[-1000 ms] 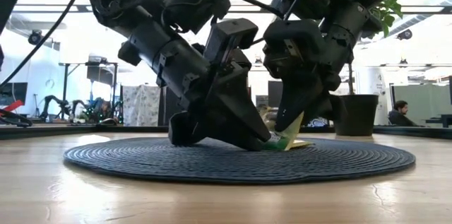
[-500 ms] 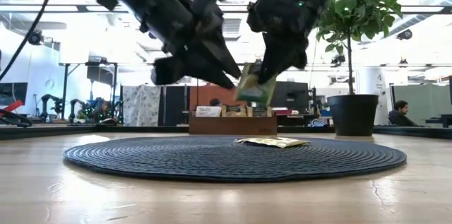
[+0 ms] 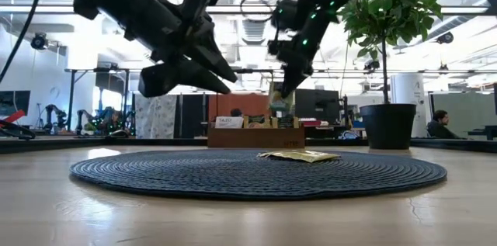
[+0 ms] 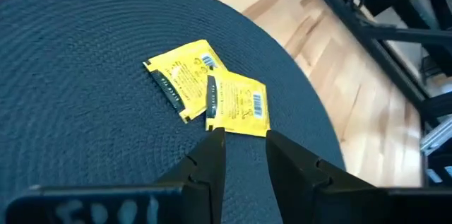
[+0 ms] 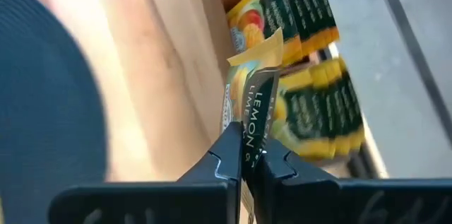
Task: Pick & Place Tea
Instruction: Put the green tea bag into the right section of the wooden organizer
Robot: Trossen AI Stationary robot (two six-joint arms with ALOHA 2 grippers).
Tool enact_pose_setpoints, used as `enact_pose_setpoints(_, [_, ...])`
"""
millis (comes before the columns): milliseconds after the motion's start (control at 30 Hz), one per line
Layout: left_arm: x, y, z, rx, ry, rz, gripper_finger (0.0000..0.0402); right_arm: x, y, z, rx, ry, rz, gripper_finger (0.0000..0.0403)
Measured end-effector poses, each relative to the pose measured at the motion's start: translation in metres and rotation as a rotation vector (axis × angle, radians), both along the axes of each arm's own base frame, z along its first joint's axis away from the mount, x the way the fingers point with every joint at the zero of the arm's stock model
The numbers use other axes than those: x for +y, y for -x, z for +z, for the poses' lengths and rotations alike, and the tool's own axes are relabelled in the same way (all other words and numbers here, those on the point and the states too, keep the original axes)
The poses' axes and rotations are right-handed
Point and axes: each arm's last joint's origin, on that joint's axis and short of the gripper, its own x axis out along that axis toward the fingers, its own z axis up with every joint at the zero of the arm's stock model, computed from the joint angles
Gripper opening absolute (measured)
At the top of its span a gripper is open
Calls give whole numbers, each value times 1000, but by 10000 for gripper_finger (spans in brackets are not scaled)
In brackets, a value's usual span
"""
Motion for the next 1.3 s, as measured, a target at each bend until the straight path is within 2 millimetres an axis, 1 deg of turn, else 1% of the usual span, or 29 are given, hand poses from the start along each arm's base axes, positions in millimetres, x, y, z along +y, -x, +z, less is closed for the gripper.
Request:
enact_pose_setpoints(167, [0, 2, -5, -6, 13, 3, 98, -20, -13, -8, 68, 44, 72, 9])
enact_pose_setpoints(333, [1, 4, -8, 3, 9, 2, 98, -32, -18, -24, 254, 72, 125, 9])
enact_pose_setpoints(500, [2, 5, -9, 9, -10, -2, 98, -43, -22, -39, 324, 43, 135, 8])
enact_pose_setpoints(567, [2, 5, -10, 12, -11, -2, 98, -45, -24, -44, 332, 37, 134, 8])
enact_pose_setpoints(700, [2, 6, -11, 17, -13, -2, 98, -49, -26, -47, 338, 41, 148, 8])
enact_pose_setpoints(933, [3, 6, -11, 19, -21, -3, 98, -49, -26, -55, 361, 19, 143, 11])
enact_pose_setpoints(1067, [4, 6, -11, 19, -22, 0, 98, -48, -24, -57, 362, -4, 101, 33])
enact_pose_setpoints(1300, [6, 5, -11, 19, -23, 4, 98, -46, -21, -55, 391, -27, 98, 113])
